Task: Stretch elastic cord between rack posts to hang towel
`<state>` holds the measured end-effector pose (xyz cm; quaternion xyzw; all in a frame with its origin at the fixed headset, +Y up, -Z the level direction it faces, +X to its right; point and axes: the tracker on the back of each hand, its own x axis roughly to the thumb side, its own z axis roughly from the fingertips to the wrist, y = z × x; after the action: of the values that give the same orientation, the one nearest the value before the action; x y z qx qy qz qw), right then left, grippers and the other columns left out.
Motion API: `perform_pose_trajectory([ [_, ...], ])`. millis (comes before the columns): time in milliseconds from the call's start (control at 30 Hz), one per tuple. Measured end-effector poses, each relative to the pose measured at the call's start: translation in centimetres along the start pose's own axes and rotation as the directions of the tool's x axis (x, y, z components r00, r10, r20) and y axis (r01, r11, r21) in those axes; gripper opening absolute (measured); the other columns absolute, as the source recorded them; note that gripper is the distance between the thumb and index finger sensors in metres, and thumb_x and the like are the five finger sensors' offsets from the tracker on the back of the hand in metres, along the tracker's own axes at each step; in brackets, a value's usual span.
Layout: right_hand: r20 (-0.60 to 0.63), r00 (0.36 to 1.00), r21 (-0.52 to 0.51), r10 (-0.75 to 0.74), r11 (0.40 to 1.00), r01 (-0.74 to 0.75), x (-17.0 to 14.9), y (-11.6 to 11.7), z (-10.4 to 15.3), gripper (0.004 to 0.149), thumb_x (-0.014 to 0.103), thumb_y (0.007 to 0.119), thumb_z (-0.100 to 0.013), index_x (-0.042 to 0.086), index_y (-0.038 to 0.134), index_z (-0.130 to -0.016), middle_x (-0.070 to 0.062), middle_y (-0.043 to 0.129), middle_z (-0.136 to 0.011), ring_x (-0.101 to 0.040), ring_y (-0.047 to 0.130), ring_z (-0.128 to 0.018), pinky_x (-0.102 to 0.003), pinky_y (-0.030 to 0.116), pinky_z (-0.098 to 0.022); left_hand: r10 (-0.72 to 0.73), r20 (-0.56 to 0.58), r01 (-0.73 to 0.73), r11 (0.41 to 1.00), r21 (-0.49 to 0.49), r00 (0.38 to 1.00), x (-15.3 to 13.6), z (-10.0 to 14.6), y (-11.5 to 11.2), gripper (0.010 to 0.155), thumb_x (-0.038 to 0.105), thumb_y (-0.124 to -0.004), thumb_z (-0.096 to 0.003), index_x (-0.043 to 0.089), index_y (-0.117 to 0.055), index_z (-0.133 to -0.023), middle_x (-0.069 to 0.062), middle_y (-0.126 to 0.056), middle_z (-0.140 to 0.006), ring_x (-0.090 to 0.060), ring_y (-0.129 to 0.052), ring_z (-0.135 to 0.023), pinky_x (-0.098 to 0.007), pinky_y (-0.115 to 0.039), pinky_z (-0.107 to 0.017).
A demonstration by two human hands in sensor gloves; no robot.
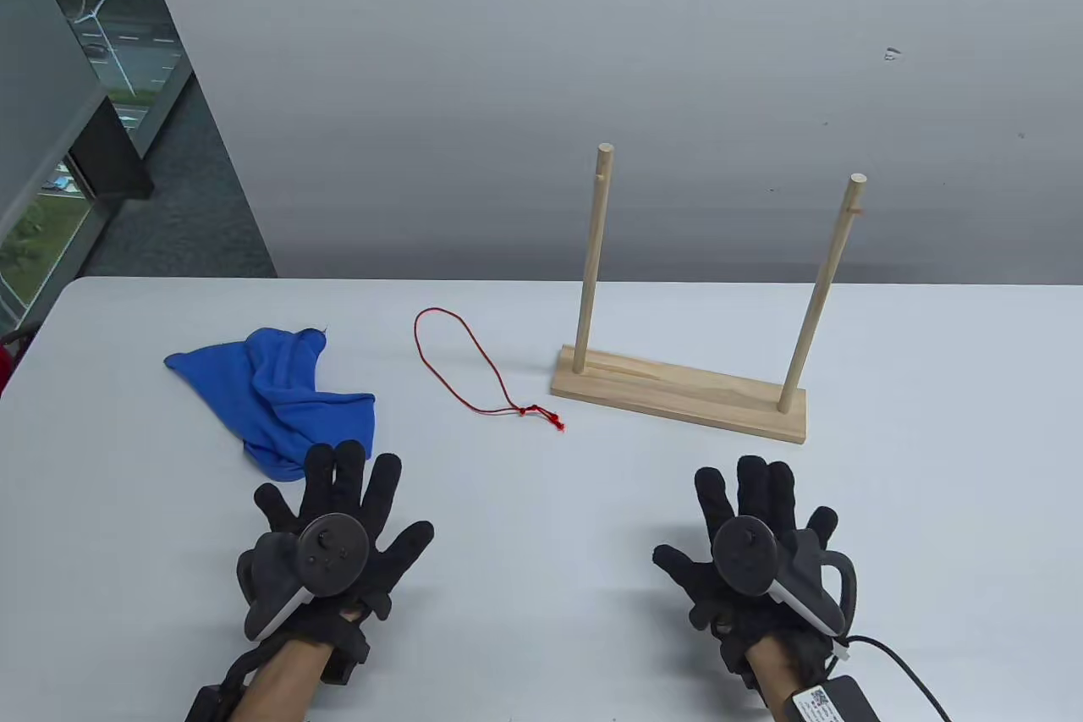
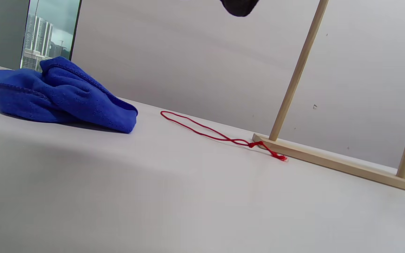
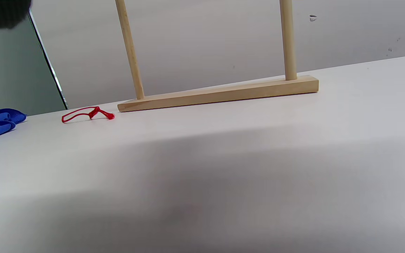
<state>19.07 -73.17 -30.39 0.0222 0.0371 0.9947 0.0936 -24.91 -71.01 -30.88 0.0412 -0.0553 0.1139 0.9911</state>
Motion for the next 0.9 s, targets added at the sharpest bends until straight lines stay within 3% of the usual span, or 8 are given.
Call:
perform_pose_trajectory([
  [100, 0.01, 0.996, -0.059, 0.091, 0.994, -0.091, 0.12, -0.47, -0.07, 0.091, 0.086, 0.057, -0.04, 0.042, 0.004, -0.1, -0.003, -0.02, -0.101, -0.037, -0.012, -0.099, -0.076, 0.001, -0.052, -0.021, 0.001, 0.021, 1.0, -0.005, 1.0, 0.05, -0.03, 0.04, 0.094, 0.092, -0.049, -0.0353, 0.041, -0.047, -0.114, -0.005, -0.03, -0.126, -0.038, -0.016, -0.117, -0.077, -0.009, -0.062],
  [200, 0.009, 0.998, -0.066, 0.059, 0.996, -0.058, 0.27, -0.63, 0.23, 0.089, 0.086, 0.058, -0.04, 0.044, 0.006, -0.1, -0.002, -0.02, -0.101, -0.037, -0.012, -0.099, -0.077, 0.0, -0.05, -0.008, -0.003, 0.008, 1.0, -0.003, 1.0, 0.07, -0.04, 0.19, 0.095, 0.093, -0.048, -0.0341, 0.041, -0.047, -0.114, -0.005, -0.029, -0.127, -0.038, -0.014, -0.117, -0.078, -0.008, -0.061],
  [400, 0.0, 0.998, 0.008, 0.065, 0.998, -0.065, 0.18, -0.1, 0.18, 0.088, 0.086, 0.056, -0.04, 0.046, 0.004, -0.099, -0.001, -0.023, -0.099, -0.038, -0.014, -0.098, -0.077, -0.001, -0.049, -0.015, -0.014, 0.015, 1.0, -0.016, 1.0, -0.03, -0.19, 0.07, 0.095, 0.093, -0.046, -0.0341, 0.041, -0.047, -0.114, -0.005, -0.028, -0.126, -0.038, -0.014, -0.117, -0.078, -0.008, -0.061],
  [900, -0.004, 1.0, 0.003, 0.003, 1.0, -0.003, 0.13, 0.04, 0.26, 0.088, 0.085, 0.054, -0.04, 0.044, 0.006, -0.1, -0.003, -0.02, -0.1, -0.038, -0.011, -0.099, -0.077, 0.002, -0.05, 0.008, -0.022, -0.009, 1.0, -0.023, 1.0, -0.32, -0.28, -0.2, 0.094, 0.092, -0.047, -0.035, 0.04, -0.049, -0.113, -0.005, -0.03, -0.126, -0.038, -0.016, -0.117, -0.077, -0.009, -0.062],
])
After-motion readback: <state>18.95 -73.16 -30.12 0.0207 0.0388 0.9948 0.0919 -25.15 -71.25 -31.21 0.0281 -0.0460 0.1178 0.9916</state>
